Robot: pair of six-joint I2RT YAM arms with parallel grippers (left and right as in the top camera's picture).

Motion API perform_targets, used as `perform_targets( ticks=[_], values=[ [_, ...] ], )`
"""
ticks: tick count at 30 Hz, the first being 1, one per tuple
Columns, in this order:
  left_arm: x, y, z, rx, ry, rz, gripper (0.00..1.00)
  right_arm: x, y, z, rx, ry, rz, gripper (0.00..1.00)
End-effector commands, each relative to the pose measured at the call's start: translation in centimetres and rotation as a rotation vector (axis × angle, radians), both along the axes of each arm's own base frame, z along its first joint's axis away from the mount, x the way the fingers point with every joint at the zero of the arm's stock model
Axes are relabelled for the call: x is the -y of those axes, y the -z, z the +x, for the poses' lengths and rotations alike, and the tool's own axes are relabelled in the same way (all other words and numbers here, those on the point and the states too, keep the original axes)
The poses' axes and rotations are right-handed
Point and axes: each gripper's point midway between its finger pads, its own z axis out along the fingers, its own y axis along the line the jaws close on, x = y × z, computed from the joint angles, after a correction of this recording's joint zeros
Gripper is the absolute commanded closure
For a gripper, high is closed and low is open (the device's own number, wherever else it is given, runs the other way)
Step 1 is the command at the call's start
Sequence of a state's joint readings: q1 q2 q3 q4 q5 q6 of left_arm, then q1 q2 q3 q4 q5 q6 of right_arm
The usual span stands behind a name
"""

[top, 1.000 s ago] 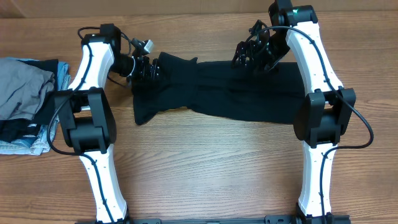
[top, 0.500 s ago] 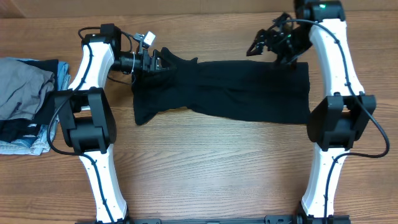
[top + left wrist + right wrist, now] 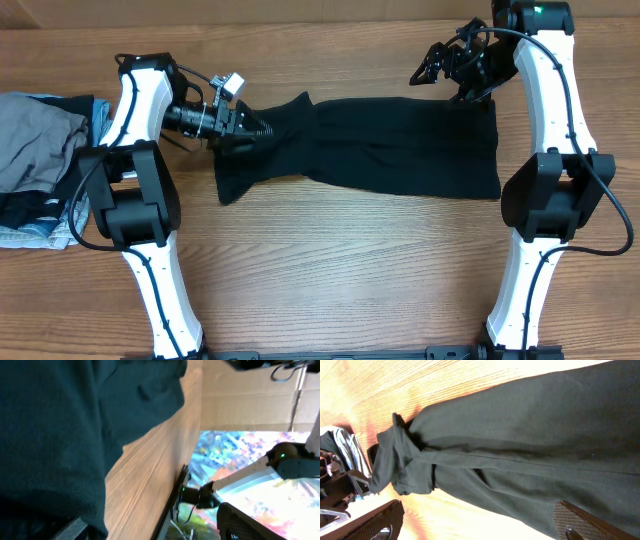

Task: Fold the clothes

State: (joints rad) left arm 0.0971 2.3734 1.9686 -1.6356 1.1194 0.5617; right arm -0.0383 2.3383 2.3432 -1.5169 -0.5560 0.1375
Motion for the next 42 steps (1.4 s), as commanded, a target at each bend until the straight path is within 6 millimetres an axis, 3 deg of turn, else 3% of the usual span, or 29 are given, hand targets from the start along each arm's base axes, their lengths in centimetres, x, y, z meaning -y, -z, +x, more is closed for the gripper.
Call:
perform_targets(
  ticks=[1, 4, 7, 9, 11, 16, 18, 21, 25, 26, 28, 32, 37, 42],
  values=[
    [-0.7, 1.1, -1.6, -0.004, 0.079, 0.098, 0.26, -0.3, -2.2, -0.1, 0.046, -0.002, 0.014, 0.0],
    [-2.6, 3.5, -2.3, -0.091, 0.099, 0.282, 0.21, -0.3, -2.1, -0.6, 0.026, -0.003, 0.014, 0.0],
    [-5.1, 6.1, -1.9, -0.181, 0.037, 0.493, 0.22, -0.5, -2.1, -1.0, 0.015, -0.015, 0.013, 0.0],
    [-5.8, 6.6, -1.2, -0.19, -0.004, 0.55, 0.24, -0.9, -2.0, -1.2, 0.007, -0.024, 0.014, 0.0],
    [-5.8, 6.3, -0.6, -0.172, -0.027, 0.555, 0.24, -1.9, -2.1, -1.8, 0.012, -0.078, 0.022, 0.0],
    [-6.0, 4.0, 2.0, -0.101, -0.093, 0.56, 0.23, -7.3, -2.5, -3.1, 0.094, -0.307, 0.059, 0.0],
    [-6.3, 2.7, 3.5, -0.066, -0.142, 0.576, 0.23, -9.4, -2.1, -2.6, 0.142, -0.351, 0.053, 0.0],
    [-8.7, 1.6, 5.1, -0.082, -0.26, 0.728, 0.21, -11.4, -1.0, -1.4, 0.189, -0.382, 0.056, 0.0],
    [-11.4, 1.5, 4.4, -0.144, -0.319, 0.868, 0.18, -13.3, 1.5, -0.5, 0.178, -0.403, 0.119, 0.0],
    [-12.3, 1.7, 3.9, -0.194, -0.353, 0.896, 0.18, -14.1, 2.1, -0.6, 0.163, -0.41, 0.17, 0.05],
    [-12.8, 1.7, 3.8, -0.22, -0.386, 0.898, 0.18, -15.1, 2.8, -0.7, 0.148, -0.421, 0.221, 0.08],
    [-13.5, 1.6, 3.6, -0.24, -0.401, 0.884, 0.15, -18.0, 4.8, -0.5, 0.146, -0.448, 0.269, 0.04],
    [-13.3, 1.8, 2.8, -0.232, -0.336, 0.847, 0.12, -20.6, 5.5, -1.2, 0.135, -0.475, 0.281, 0.09],
    [-12.3, 1.8, 2.4, -0.187, -0.256, 0.778, 0.15, -20.8, 5.6, -1.8, 0.08, -0.441, 0.276, 0.21]
  ],
)
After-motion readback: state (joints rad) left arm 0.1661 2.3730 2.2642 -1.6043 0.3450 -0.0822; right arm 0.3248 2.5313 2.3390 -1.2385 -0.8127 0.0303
